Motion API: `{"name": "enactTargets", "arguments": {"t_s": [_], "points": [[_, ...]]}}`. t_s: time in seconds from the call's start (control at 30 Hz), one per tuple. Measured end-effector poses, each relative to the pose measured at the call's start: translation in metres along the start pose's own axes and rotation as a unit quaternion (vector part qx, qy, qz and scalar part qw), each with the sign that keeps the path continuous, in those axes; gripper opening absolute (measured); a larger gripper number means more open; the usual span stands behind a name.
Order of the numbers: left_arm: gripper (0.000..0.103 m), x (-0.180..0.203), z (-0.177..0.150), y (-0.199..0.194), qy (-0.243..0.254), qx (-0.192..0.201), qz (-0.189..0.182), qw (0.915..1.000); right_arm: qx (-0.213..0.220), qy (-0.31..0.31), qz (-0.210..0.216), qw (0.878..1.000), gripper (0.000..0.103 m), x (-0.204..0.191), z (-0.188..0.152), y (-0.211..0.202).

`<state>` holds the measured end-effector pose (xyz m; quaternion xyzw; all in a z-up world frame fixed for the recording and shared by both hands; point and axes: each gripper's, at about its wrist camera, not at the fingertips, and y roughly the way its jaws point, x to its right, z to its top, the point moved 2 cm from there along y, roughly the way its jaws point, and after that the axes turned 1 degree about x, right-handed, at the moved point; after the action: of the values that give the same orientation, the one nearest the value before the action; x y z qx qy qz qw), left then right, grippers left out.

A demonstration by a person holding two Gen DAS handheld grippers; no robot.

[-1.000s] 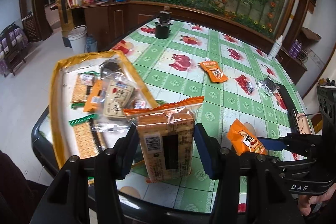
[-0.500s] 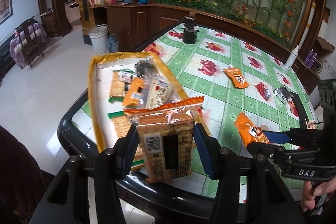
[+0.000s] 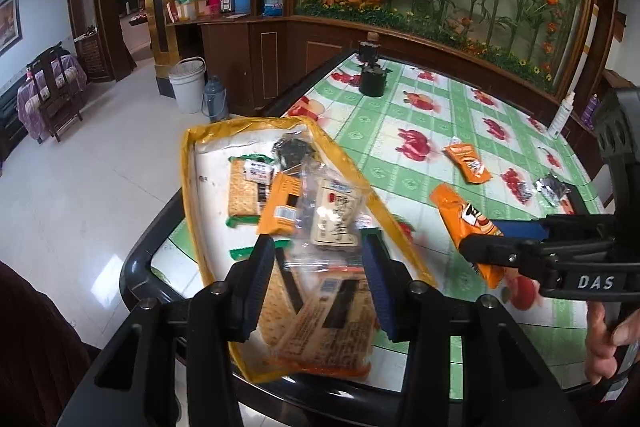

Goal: Organize snacks
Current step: 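Lower both tools into the tray and open them to release the snacks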

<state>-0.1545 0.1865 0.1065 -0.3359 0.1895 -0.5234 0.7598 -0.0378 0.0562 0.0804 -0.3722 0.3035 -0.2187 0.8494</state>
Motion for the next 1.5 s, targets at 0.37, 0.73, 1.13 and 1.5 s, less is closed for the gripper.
{"name": "enactTargets", "arguments": {"t_s": [0.37,0.73,1.13,1.5], "points": [[0.045,-0.039,-0.004,0.021,-0.064,-0.027,-0.002,0.9976,-0.008,-0.030,0.000,1.000,0.050,-0.013,0.022,0.023],[0.045,-0.030,-0.022,0.025,-0.061,-0.041,-0.012,0.9972,-0.042,-0.024,0.007,0.999,0.050,-0.019,0.037,0.076],[0.045,-0.051,-0.030,-0.004,-0.081,-0.021,0.020,0.9963,-0.042,-0.053,-0.016,0.998,0.050,-0.044,0.073,0.128],[0.045,-0.040,-0.037,-0.008,-0.088,-0.020,0.020,0.9957,-0.055,-0.091,-0.036,0.994,0.060,-0.059,0.099,0.144]]}}
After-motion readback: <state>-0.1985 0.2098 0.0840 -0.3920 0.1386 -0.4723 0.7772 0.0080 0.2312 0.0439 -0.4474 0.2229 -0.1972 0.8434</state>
